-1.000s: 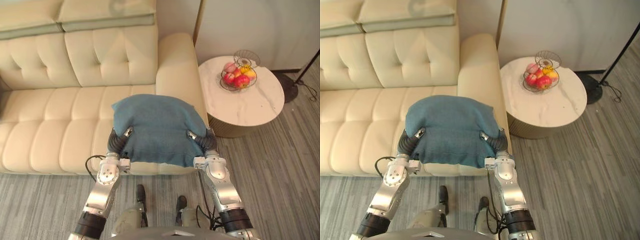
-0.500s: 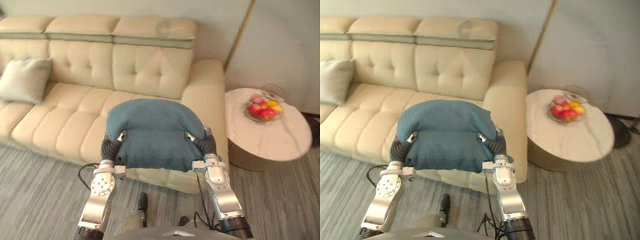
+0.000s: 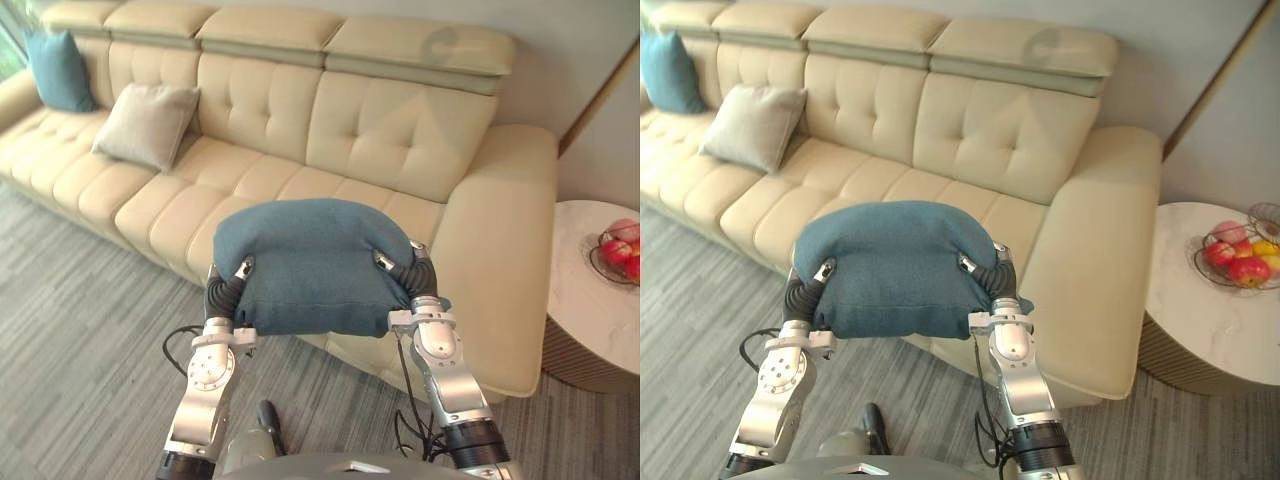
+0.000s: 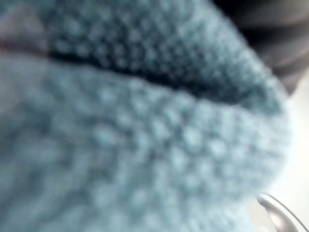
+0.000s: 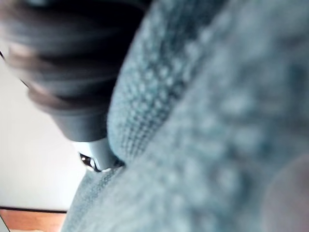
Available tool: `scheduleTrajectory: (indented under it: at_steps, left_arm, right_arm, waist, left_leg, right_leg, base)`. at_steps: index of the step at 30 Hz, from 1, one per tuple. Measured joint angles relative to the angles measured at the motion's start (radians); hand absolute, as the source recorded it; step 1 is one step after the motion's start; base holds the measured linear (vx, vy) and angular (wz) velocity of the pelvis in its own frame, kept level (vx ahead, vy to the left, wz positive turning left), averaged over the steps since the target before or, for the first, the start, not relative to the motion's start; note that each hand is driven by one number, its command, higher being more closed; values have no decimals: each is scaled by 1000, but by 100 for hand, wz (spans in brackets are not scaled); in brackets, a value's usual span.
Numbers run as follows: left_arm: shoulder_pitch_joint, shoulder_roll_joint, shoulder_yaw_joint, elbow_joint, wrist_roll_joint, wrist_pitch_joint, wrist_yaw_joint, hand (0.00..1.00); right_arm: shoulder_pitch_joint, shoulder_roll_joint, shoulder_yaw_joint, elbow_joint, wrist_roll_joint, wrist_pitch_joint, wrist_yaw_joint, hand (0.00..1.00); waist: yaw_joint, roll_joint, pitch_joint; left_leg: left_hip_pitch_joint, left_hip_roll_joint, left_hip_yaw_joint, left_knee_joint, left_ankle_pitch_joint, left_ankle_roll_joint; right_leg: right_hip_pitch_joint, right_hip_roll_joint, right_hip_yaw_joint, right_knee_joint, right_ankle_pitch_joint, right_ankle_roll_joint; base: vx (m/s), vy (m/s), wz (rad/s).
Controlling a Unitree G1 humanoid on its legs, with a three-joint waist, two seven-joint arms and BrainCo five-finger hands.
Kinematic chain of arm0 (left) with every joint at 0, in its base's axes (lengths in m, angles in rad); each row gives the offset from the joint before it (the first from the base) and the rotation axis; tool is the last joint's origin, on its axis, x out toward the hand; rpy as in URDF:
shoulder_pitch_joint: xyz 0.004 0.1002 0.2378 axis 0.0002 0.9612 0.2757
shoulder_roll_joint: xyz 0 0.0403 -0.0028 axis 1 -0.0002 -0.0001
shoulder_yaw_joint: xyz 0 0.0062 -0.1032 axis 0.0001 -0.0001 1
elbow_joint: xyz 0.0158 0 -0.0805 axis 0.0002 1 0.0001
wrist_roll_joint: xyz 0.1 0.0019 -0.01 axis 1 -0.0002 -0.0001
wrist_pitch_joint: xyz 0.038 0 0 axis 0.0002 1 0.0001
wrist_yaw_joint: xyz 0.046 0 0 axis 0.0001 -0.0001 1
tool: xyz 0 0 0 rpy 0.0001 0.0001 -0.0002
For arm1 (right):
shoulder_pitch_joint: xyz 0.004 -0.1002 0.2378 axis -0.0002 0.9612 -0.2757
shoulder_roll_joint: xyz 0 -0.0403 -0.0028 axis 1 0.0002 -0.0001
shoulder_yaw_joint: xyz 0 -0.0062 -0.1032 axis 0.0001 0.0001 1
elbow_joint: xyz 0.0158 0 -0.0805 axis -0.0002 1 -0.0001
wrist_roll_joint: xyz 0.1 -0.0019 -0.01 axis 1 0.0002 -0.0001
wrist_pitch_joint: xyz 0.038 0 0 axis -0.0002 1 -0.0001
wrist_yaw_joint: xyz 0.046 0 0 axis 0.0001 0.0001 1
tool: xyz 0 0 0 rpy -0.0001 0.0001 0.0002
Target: Pick up cushions and gather them together orderly.
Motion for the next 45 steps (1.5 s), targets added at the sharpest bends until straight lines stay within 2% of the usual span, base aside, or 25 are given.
scheduleTrajectory:
  at_steps: [1,2,3,5,6,8,9,12,14,15,16,17,18,19,21,23,25,27,28,29,33,37,38,41,45]
  left_arm:
    - [2,3,0,0,1,0,-1,100]
    - [7,9,1,0,1,0,-2,100]
    - [15,16,1,15,1,0,-3,100]
    - [20,16,-2,50,3,5,-23,100]
    - [19,15,-8,49,4,5,-25,100]
    - [18,15,-8,49,8,5,-28,100]
    - [17,15,-8,48,11,5,-34,100]
    - [17,19,-21,42,20,6,-53,100]
    - [17,19,-44,29,30,5,-71,100]
    - [17,18,-53,24,30,5,-73,100]
    - [19,5,-57,23,29,5,-80,100]
    - [17,-10,-56,21,27,5,-82,100]
    - [18,-23,-55,21,25,5,-83,100]
    - [18,-24,-56,21,25,5,-83,100]
    - [30,-31,-61,18,15,4,-88,100]
    - [38,-33,-61,7,9,4,-89,100]
    - [40,-39,-60,-13,9,3,-89,100]
    - [52,-45,-57,-36,10,3,-91,100]
    - [69,-55,-56,-53,11,2,-93,100]
    - [103,-83,-55,-81,11,0,-93,100]
    - [126,-54,-47,-92,11,2,-85,100]
    - [168,-47,-46,-93,10,1,-87,100]
    - [172,-46,-46,-93,10,1,-88,100]
    - [192,-47,-49,-90,9,2,-93,100]
    - [195,-47,-49,-64,9,12,-110,100]
  right_arm:
    - [1,9,0,14,0,2,1,100]
    - [5,19,-1,20,0,2,2,100]
    - [22,27,-5,21,1,2,6,100]
    - [39,21,-11,21,4,2,24,100]
    - [39,17,-13,19,12,2,26,100]
    - [41,15,-13,19,14,2,26,100]
    - [44,14,-14,19,19,2,28,100]
    - [78,14,-33,-20,20,2,30,100]
    - [138,1,-39,-79,25,-3,30,100]
    - [151,-6,-39,-83,41,-7,30,100]
    - [160,-19,-39,-84,50,-7,30,100]
    - [173,-20,-38,-106,52,-3,30,100]
    - [199,-30,-38,-156,53,-1,29,100]
    - [200,-31,-38,-160,53,-1,29,100]
    - [228,-53,-39,-242,56,-1,27,100]
    - [232,-53,-40,-281,56,-3,25,100]
    - [232,-52,-41,-309,56,-5,24,100]
    - [232,-51,-41,-308,56,-6,24,100]
    - [235,-53,-40,-308,55,-7,25,100]
    - [239,-67,-38,-303,55,-10,29,100]
    - [278,21,-20,-268,55,2,29,100]
    - [295,27,-10,-266,40,2,45,100]
    - [295,27,-10,-264,40,2,46,100]
    - [299,26,-11,-237,39,2,50,100]
    - [311,26,-10,-179,39,3,52,100]
  waist:
    - [-1,1,1]
    - [-9,0,3]
    - [-29,0,13]
    - [-50,-6,29]
    - [-66,-3,32]
    - [-72,1,35]
    - [-82,5,39]
    - [-117,-7,40]
    - [-138,-5,36]
    - [-143,1,32]
    - [-135,33,29]
    - [-132,50,28]
    - [-125,49,29]
    - [-125,49,29]
    - [-115,50,29]
    - [-110,48,30]
    - [-82,41,33]
    - [-65,27,43]
    - [-61,51,31]
    - [-52,98,28]
    - [-47,-2,11]
    - [-36,-14,-3]
    - [-40,-17,-5]
    - [-56,-16,-17]
    - [-67,-22,-22]
  left_leg:
    - [2,-7,12,-11,-5,8]
    - [5,-16,9,-20,-7,20]
    - [32,-39,-22,-63,2,40]
    - [135,-104,-47,-204,31,53]
    - [166,-134,-47,-260,31,54]
    - [181,-142,-47,-284,31,54]
    - [214,-152,-47,-323,31,53]
    - [288,-201,-85,-382,40,39]
    - [315,-220,-100,-354,10,37]
    - [316,-214,-104,-314,-30,25]
    - [308,-168,-97,-203,-93,-66]
    - [226,-100,-70,32,-111,-115]
    - [171,-55,-45,207,-76,-149]
    - [170,-52,-42,216,-76,-148]
    - [145,41,27,375,-87,-115]
    - [138,89,35,404,-106,-87]
    - [87,111,-4,343,-141,-62]
    - [64,95,-81,181,-142,-74]
    - [94,92,-140,3,-81,-93]
    - [136,135,-205,-149,92,-186]
    - [162,50,-182,-90,44,-156]
    - [241,32,-144,-167,38,-148]
    - [255,33,-124,-195,37,-149]
    - [263,47,-89,-217,29,-157]
    - [286,52,-45,-213,11,-158]
  right_leg:
    - [-61,-17,35,75,30,-100]
    - [-106,-15,77,144,7,-150]
    - [-139,60,178,233,-136,-75]
    - [-151,220,235,234,-281,-41]
    - [-188,296,224,178,-294,-47]
    - [-217,338,221,134,-289,-52]
    - [-253,381,201,50,-247,-46]
    - [-295,367,179,-6,-175,-38]
    - [-272,351,197,-47,-111,-103]
    - [-258,356,186,-48,-106,-108]
    - [-213,377,166,-78,-74,-126]
    - [-157,404,143,-119,-72,-143]
    - [-108,410,145,-163,-73,-144]
    - [-105,410,145,-166,-73,-144]
    - [-15,418,181,-228,-76,-142]
    - [29,417,230,-246,-95,-131]
    - [70,391,319,-259,-117,-105]
    - [88,355,374,-239,-144,-60]
    - [83,356,395,-209,-172,-19]
    - [79,384,432,-173,-216,47]
    - [66,300,462,-160,-212,52]
    - [62,298,543,-197,-184,52]
    - [54,303,571,-225,-169,73]
    - [13,331,654,-271,-126,59]
    - [-4,347,747,-302,-71,74]
  base:
    - [11,331,-21]
    - [38,327,2]
    - [82,291,26]
    - [147,247,35]
    - [163,137,20]
    - [170,54,9]
    - [283,23,19]
    - [281,-7,49]
    - [423,-86,73]
    - [581,-115,57]
    - [779,-135,27]
    - [786,-140,15]
    - [646,-115,7]
    - [477,-75,-4]
    - [349,-28,-20]
    - [322,57,-50]
    - [357,208,-91]
    - [230,318,-88]
    - [223,455,-119]
    - [175,393,-93]
    - [167,230,-56]
    - [29,61,-66]
    - [-51,-47,-79]
    - [-61,-44,-92]
    - [-20,-5,-71]
